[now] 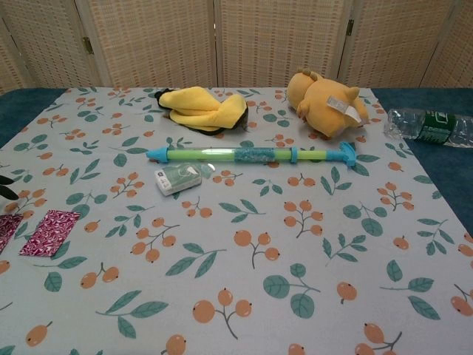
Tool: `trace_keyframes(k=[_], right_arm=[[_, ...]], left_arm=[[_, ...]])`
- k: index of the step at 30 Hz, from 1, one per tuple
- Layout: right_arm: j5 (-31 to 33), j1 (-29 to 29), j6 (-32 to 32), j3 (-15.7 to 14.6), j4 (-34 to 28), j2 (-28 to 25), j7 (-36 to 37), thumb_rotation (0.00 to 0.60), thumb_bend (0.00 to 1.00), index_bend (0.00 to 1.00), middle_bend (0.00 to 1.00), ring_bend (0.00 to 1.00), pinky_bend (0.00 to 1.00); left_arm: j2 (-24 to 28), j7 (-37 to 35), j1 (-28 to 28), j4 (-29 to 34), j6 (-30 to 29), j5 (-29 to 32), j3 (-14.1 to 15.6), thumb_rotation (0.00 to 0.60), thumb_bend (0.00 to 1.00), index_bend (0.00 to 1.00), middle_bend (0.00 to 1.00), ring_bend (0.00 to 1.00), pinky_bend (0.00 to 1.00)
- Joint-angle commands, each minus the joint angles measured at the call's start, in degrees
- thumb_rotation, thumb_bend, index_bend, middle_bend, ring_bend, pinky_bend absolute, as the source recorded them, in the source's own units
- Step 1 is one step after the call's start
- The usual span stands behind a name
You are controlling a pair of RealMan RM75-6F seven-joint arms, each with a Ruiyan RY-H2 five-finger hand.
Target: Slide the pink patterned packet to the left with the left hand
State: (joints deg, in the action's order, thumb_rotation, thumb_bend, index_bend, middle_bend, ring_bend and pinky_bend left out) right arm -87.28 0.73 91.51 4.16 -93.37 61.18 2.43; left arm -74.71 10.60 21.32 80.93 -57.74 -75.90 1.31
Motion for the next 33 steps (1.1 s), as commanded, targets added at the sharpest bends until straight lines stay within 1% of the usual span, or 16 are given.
trace_keyframes(k=[1, 5, 13, 27, 33], right_arm=[[0.17, 0.01, -0.11, 0.05, 0.30, 0.06, 0.30, 0.577, 0.52, 0.00, 0.00, 0.00, 0.00], [0.44, 0.01, -0.42, 0.04, 0.96, 0.21, 0.96, 0.575, 0.52, 0.00, 0.00, 0.00, 0.00], [1.17, 0.21, -0.67, 0.15, 2.38, 0.60, 2.28, 0.575, 0.52, 0.00, 0.00, 0.00, 0.00], [1.50, -0.01, -1.29, 0.32, 2.97, 0.80, 2.58, 0.575, 0.52, 0.00, 0.00, 0.00, 0.00], [1.53, -0.15, -1.51, 0.39, 2.91, 0.81, 2.51, 0.576, 0.52, 0.00, 0.00, 0.00, 0.00]], left_arm=[[-0.02, 1.83, 1.27, 1.61, 0.84, -0.86, 0.00, 0.469, 0.29, 0.16, 0.00, 0.00, 0.00], [-1.05, 4.74, 2.95, 2.37, 2.80, -0.59, -0.15, 0.471, 0.29, 0.16, 0.00, 0.00, 0.00], [-3.00, 9.38, 5.20, 2.02, 5.43, 2.06, -0.77, 0.473, 0.29, 0.15, 0.00, 0.00, 0.00], [-4.44, 10.94, 6.12, 0.45, 6.10, 4.36, -0.60, 0.470, 0.29, 0.16, 0.00, 0.00, 0.00], [-5.24, 10.32, 6.06, -0.59, 4.95, 3.78, -0.63, 0.478, 0.29, 0.21, 0.00, 0.00, 0.00]])
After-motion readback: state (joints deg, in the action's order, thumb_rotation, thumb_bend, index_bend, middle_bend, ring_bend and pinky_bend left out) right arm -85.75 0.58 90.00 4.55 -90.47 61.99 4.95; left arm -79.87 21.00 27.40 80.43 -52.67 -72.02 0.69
